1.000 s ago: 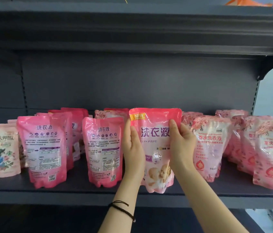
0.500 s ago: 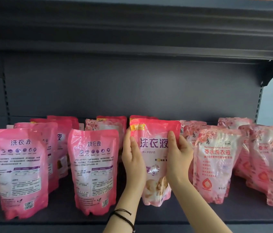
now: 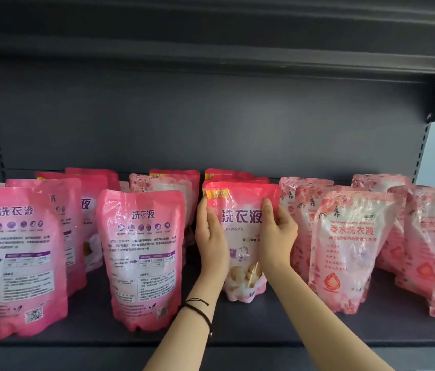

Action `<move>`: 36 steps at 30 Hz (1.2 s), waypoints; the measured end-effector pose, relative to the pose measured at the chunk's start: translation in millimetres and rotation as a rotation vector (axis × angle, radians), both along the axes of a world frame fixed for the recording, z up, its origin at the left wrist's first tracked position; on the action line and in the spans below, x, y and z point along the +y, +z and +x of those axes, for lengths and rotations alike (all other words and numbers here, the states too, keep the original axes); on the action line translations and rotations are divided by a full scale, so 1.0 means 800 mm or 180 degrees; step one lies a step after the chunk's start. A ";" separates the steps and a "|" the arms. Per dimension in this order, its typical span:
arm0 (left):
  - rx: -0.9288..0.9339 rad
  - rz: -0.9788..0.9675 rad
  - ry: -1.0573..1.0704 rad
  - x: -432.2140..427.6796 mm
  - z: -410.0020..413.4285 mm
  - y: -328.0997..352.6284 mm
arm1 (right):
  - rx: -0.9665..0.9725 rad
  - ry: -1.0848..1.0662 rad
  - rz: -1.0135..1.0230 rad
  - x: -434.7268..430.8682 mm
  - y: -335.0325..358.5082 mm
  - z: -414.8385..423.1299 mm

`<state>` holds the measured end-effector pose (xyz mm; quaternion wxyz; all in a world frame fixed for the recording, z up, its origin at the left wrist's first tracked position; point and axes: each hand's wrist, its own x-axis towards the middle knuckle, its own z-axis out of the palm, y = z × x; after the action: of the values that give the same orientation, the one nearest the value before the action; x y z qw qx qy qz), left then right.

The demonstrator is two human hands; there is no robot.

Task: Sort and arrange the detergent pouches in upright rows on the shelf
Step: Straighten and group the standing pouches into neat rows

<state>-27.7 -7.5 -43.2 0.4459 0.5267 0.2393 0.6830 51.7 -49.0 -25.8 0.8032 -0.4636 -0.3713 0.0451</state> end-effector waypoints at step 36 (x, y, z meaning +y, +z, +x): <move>0.3523 0.1561 0.0931 -0.024 -0.061 0.121 | -0.2557 -0.0538 -0.1086 -0.054 0.090 0.043</move>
<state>-76.2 -26.7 53.4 0.0236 0.8515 0.3408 0.3978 85.9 -92.3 45.9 0.5081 -0.5990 -0.6019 -0.1439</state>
